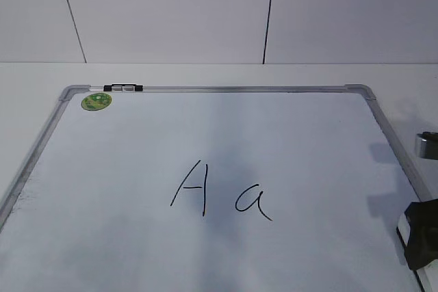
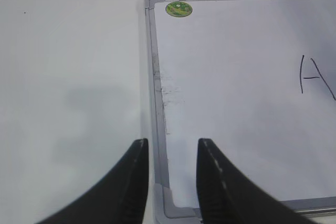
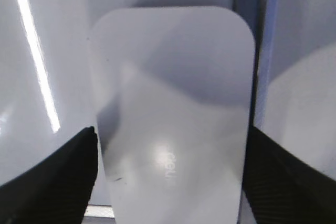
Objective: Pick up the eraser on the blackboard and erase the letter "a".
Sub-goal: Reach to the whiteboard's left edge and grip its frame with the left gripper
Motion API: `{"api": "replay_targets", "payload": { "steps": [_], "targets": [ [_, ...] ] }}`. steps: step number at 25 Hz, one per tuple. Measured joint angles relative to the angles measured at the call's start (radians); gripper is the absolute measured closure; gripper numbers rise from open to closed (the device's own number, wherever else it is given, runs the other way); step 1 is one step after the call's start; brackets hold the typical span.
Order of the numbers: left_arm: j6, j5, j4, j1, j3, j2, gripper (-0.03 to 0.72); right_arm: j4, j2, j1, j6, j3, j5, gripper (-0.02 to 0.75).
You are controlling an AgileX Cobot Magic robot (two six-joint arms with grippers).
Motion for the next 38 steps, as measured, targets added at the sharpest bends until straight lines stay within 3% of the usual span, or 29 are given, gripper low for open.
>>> {"api": "replay_targets", "payload": {
  "steps": [26, 38],
  "targets": [
    [0.000, 0.000, 0.000, 0.000, 0.000, 0.000, 0.454, -0.012, 0.045, 0.000, -0.007, 0.000, 0.004, 0.198],
    [0.000, 0.000, 0.000, 0.000, 0.000, 0.000, 0.454, -0.014, 0.045, 0.000, -0.007, 0.000, 0.011, 0.200]
  ]
}}
